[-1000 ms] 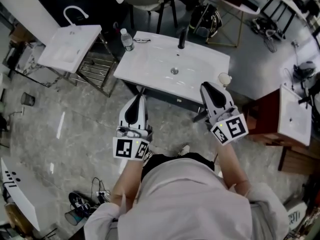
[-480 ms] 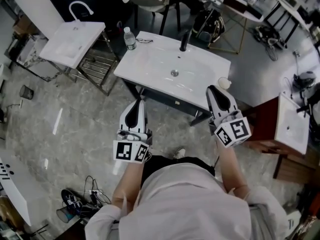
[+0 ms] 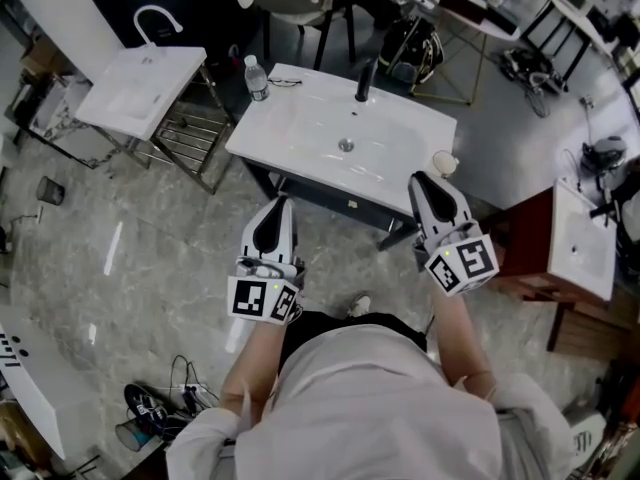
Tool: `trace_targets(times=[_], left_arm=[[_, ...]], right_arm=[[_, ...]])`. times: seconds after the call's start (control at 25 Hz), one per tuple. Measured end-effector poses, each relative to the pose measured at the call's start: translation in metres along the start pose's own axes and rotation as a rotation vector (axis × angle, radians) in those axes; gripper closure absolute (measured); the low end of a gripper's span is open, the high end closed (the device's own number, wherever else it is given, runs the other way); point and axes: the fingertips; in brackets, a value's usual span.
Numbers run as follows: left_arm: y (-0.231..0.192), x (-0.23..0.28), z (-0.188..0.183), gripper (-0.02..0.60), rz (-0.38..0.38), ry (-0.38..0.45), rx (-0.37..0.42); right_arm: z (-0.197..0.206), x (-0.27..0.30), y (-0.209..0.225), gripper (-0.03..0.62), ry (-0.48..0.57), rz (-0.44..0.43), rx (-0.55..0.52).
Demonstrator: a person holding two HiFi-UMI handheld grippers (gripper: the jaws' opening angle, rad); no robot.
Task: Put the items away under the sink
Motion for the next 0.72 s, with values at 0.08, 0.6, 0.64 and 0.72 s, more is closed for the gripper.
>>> trace_targets(times=[0.08,0.6,0.64,0.72], left_arm=[[-0.003,-0.002,-0.003,0.578,0.004,-0.005,0.001],[-0.023,-0.011,-0.021,0.578,0.060,-0.030,0.004],[-0.025,-0.011,-0.023,0.578,0.062,-0.028,0.006],[-0.029,-0.010,-0.026,0.578,0.068,-0.024,0.014]], right_arm=[[-0.002,-0.001,-0.004,0.539,-0.002,0.005,-0.007],[-0.005,0.006,-0.029,0.543,-0.003,0.059,-0.010],[-0.004,0.007,-0.031,0.543,-0.003,0.060,-0.008],[-0.003,0.012,-0.034,0.543,0.003,0.063,-0.005]])
Point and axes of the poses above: the fingertips, and each gripper's own axes: x forward along the fingers, y to its right, z out of its underside, and after that the axes turned 8 degrees about y, right-handed
